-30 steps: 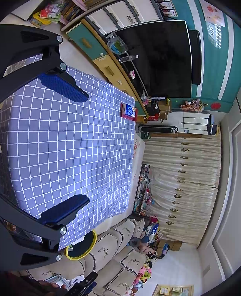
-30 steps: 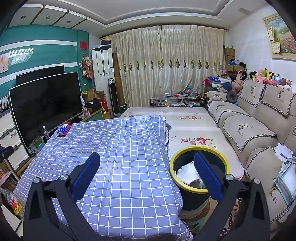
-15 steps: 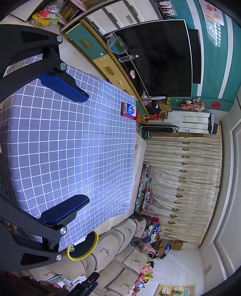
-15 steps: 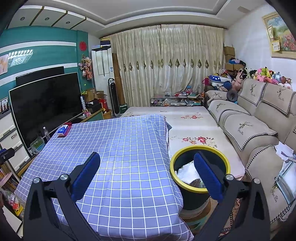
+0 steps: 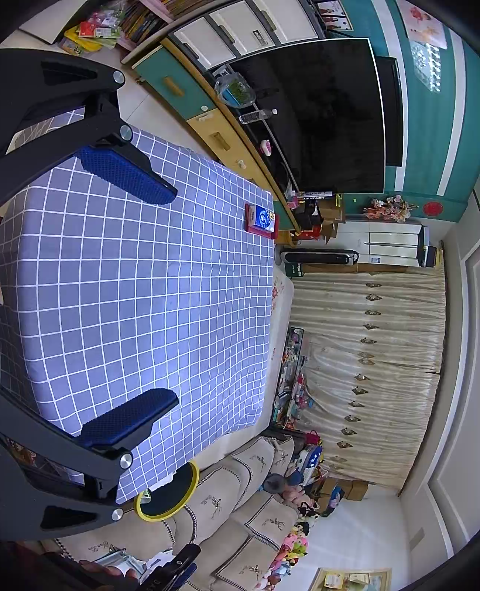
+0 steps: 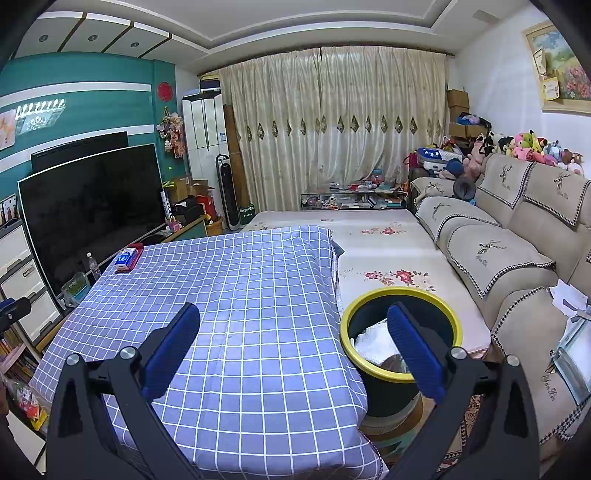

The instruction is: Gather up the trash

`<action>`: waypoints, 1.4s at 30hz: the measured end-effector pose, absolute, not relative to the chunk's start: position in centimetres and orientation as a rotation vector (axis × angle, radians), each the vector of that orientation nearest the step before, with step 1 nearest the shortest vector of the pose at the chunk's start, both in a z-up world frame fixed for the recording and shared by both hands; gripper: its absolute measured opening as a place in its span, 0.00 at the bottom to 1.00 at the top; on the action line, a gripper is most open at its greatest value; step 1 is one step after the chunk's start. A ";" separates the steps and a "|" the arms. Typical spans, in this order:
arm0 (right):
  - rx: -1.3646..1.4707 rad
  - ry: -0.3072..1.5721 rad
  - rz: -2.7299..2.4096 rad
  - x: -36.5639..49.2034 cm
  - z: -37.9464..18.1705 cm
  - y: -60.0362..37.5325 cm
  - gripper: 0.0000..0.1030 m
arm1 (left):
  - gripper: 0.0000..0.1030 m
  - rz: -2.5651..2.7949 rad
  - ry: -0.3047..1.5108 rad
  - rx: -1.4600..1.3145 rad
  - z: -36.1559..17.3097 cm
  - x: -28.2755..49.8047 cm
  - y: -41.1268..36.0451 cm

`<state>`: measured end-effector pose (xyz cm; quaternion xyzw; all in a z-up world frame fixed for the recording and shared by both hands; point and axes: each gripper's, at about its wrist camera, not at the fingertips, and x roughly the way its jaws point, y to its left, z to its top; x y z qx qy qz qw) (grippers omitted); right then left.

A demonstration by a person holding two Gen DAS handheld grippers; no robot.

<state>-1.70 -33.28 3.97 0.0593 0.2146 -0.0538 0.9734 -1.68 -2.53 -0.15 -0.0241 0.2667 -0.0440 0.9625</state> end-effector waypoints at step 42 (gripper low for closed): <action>0.126 0.449 -0.101 -1.3 3.5 -33.2 0.94 | 0.96 -0.087 0.566 -0.022 -1.2 -1.2 -3.8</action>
